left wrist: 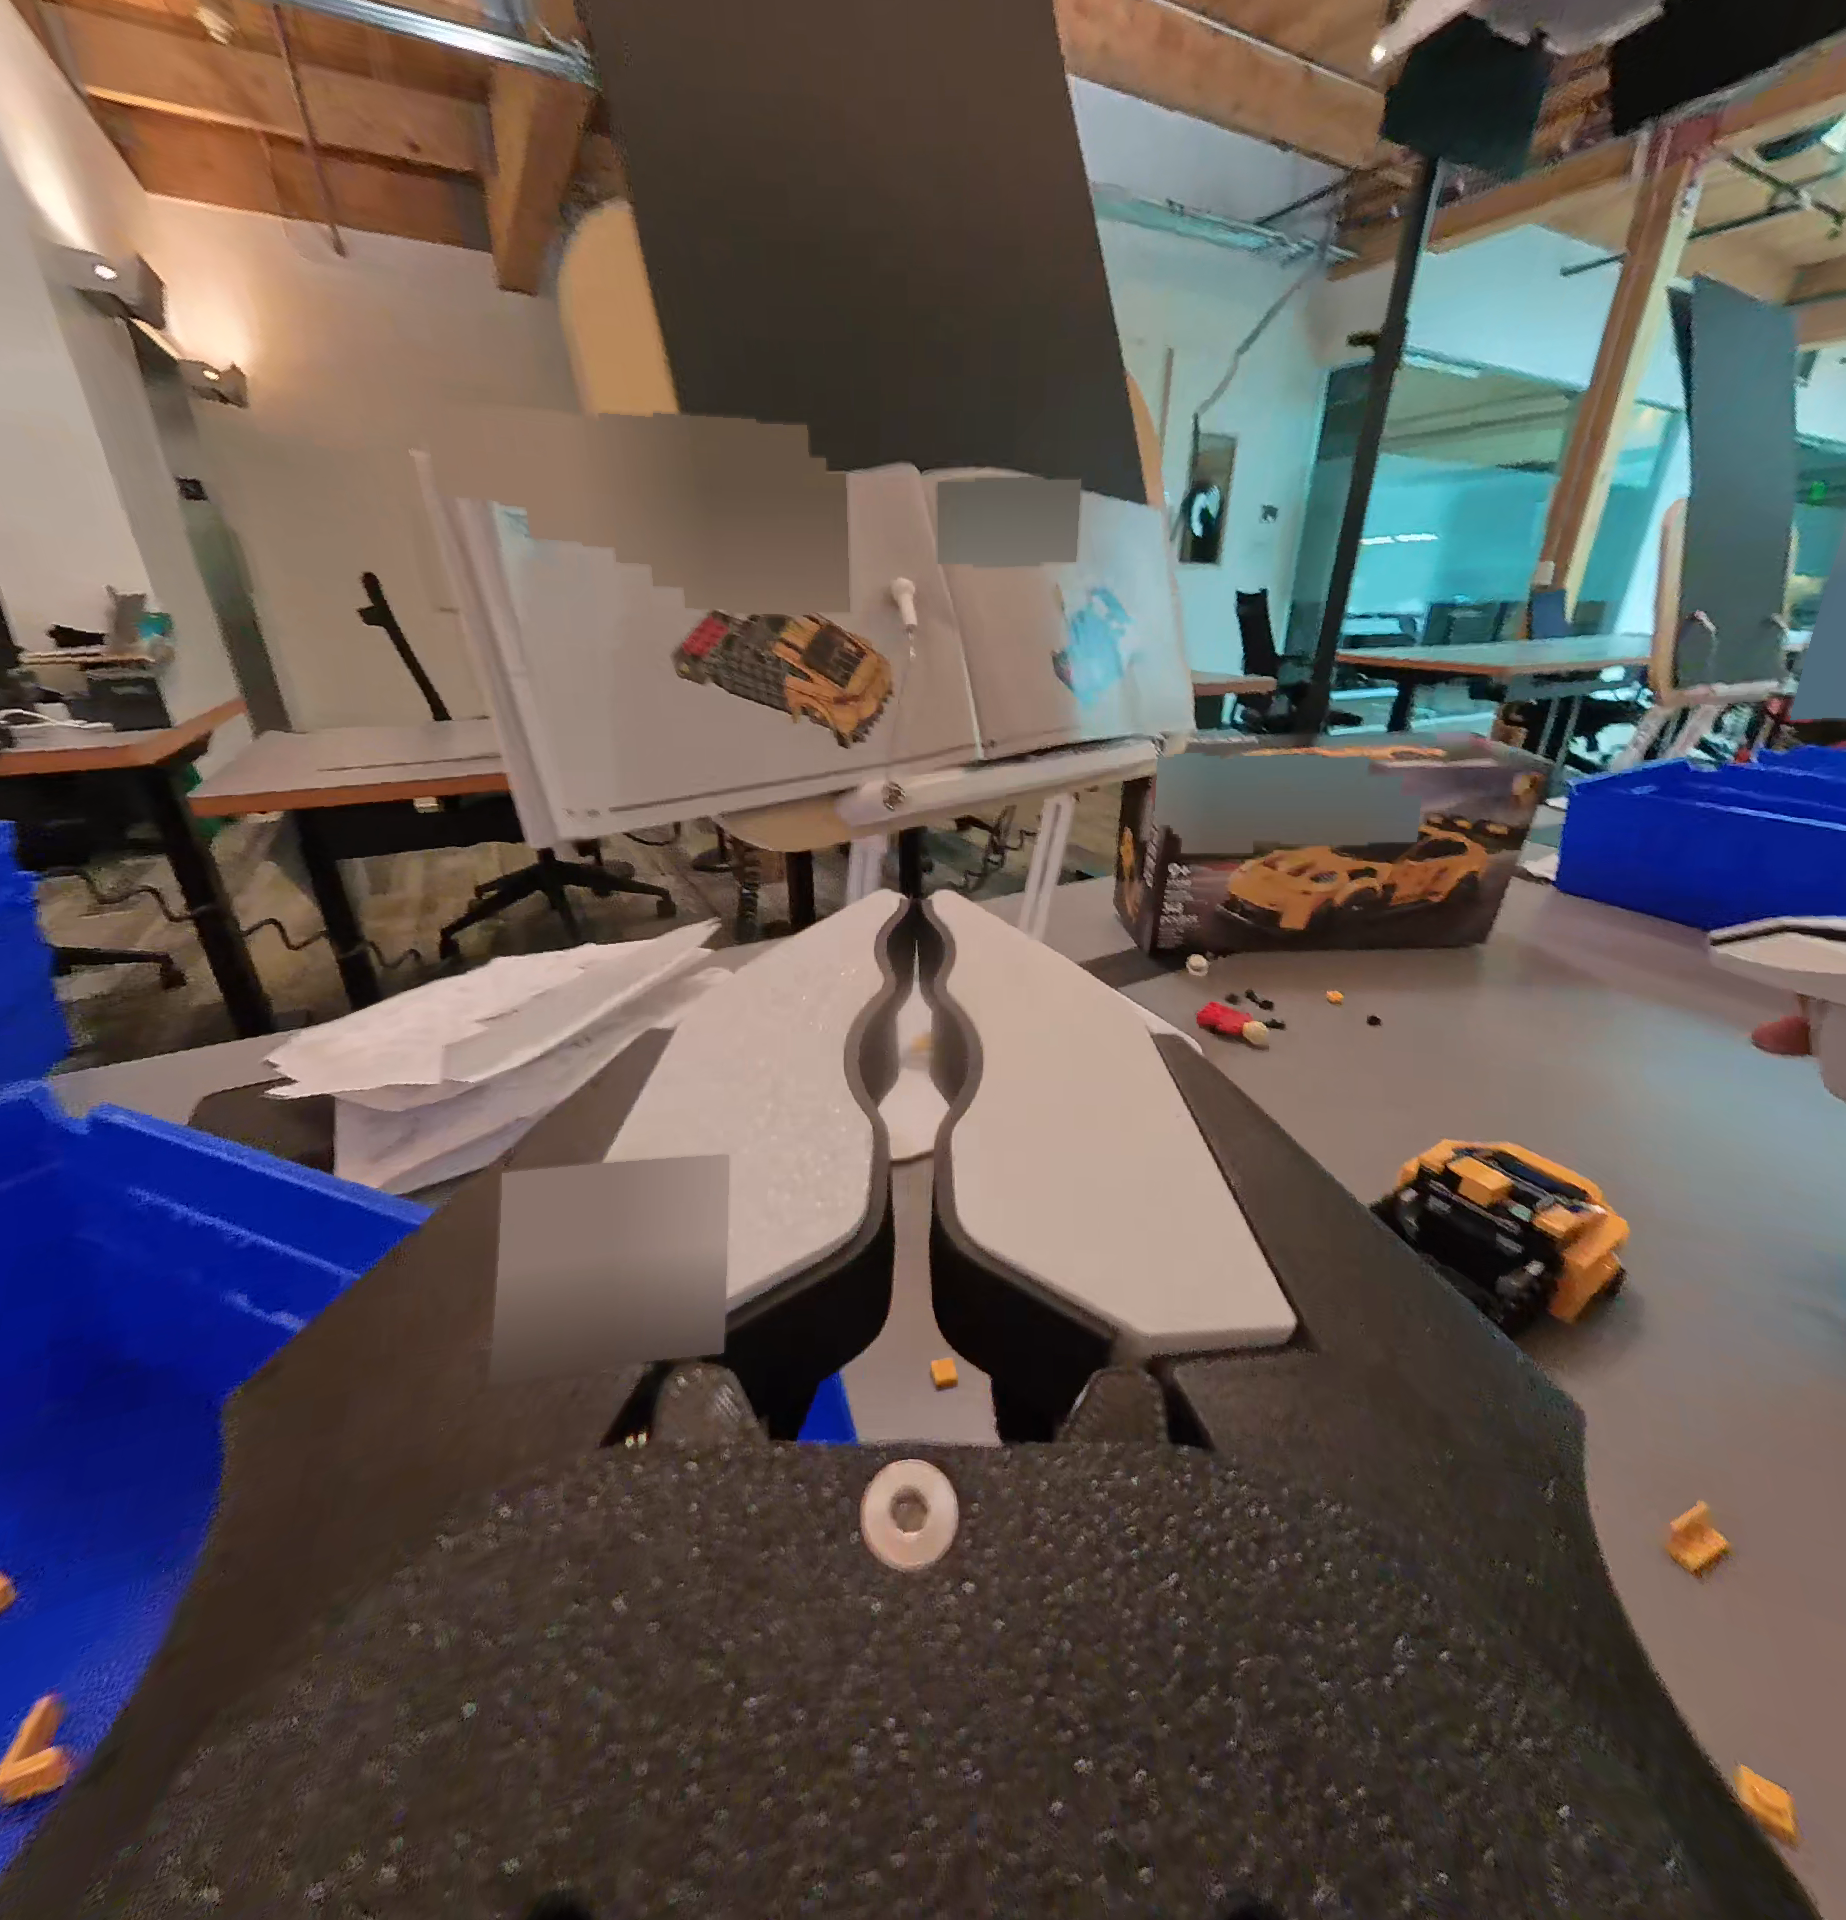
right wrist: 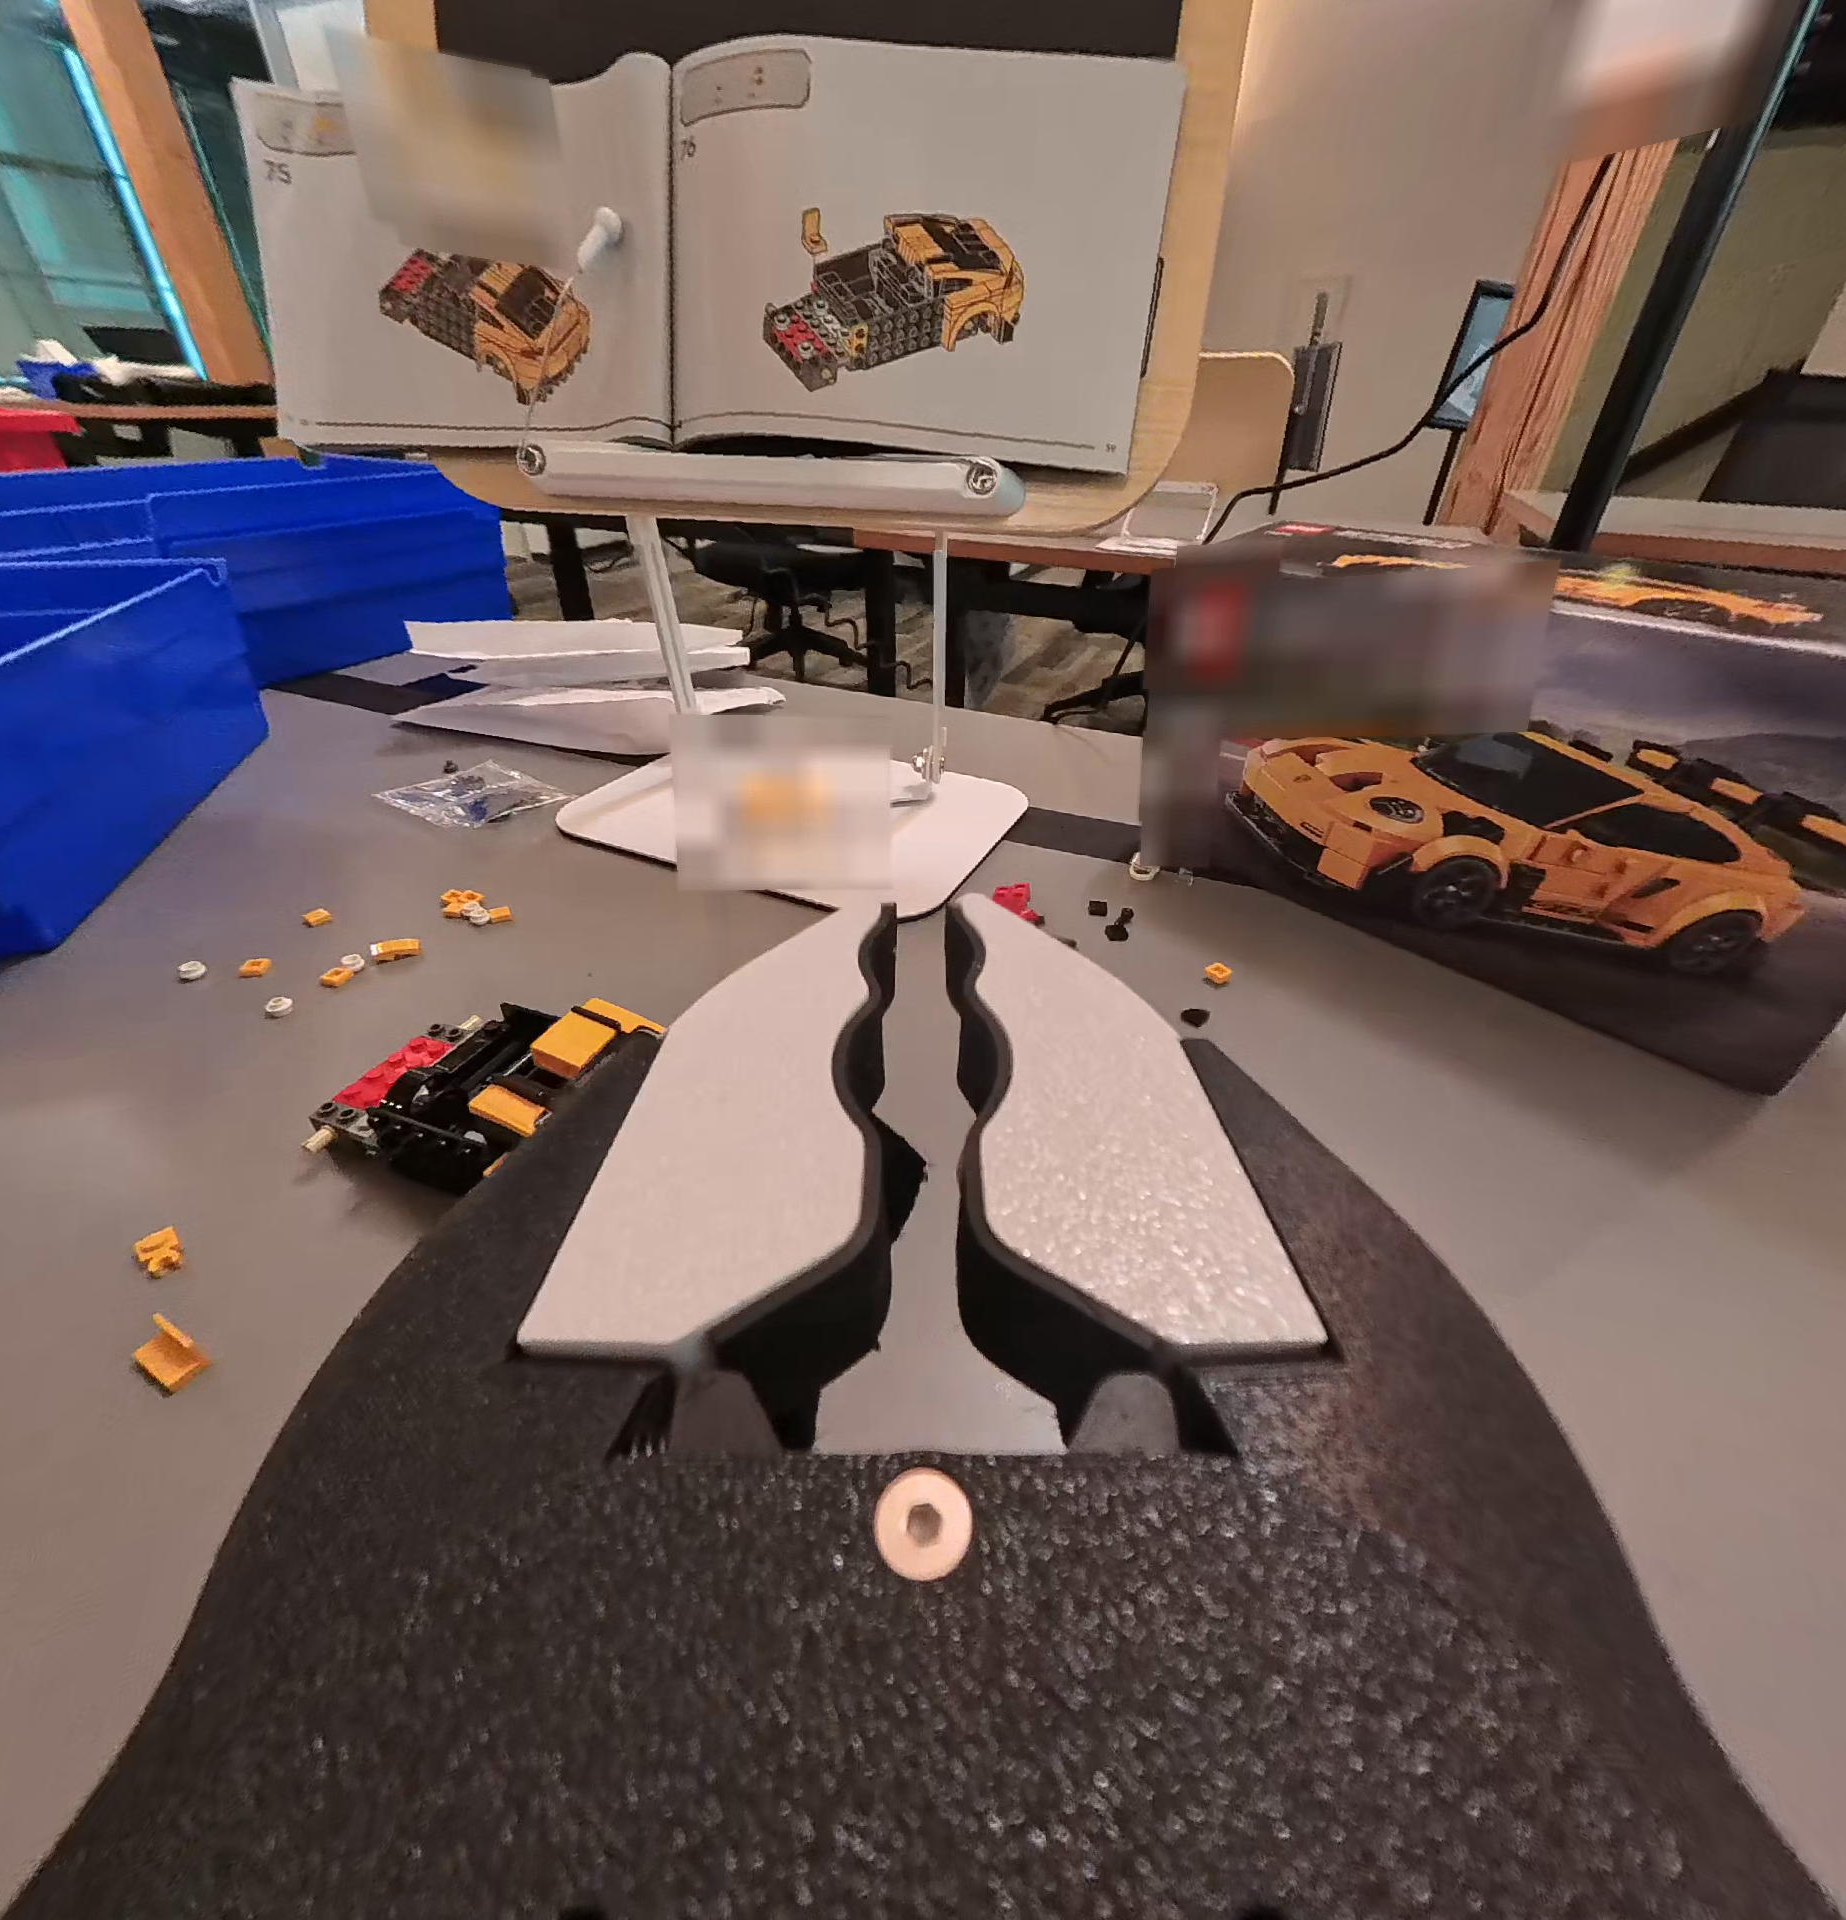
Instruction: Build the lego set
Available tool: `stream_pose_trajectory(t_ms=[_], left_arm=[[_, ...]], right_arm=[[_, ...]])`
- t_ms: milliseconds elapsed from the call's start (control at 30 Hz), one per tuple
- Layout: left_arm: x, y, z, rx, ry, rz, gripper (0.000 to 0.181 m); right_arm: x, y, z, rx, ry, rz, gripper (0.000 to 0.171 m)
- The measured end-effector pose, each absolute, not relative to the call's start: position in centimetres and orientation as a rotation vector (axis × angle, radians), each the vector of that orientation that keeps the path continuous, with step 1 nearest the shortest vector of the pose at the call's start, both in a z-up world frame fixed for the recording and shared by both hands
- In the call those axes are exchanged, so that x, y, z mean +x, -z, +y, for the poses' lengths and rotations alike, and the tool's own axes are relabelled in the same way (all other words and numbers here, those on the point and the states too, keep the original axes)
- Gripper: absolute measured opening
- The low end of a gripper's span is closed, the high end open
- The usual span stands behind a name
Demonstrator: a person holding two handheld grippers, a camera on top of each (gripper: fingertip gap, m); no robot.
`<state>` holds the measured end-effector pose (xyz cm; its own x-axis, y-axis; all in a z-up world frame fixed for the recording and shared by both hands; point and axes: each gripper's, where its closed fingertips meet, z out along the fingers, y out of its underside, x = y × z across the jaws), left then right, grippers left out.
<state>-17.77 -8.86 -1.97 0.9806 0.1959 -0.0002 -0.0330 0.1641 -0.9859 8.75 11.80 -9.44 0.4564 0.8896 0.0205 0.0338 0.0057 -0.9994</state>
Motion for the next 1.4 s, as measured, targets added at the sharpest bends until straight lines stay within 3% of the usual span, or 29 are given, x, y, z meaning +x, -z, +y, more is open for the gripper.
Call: stream_pose_trajectory(t_ms=[1400], left_arm=[[-9.3,11.4,-2.6,-1.715,0.062,0.295,0.003]], right_arm=[[6.2,11.2,7.5,-1.377,-0.984,-1.154,0.007]])
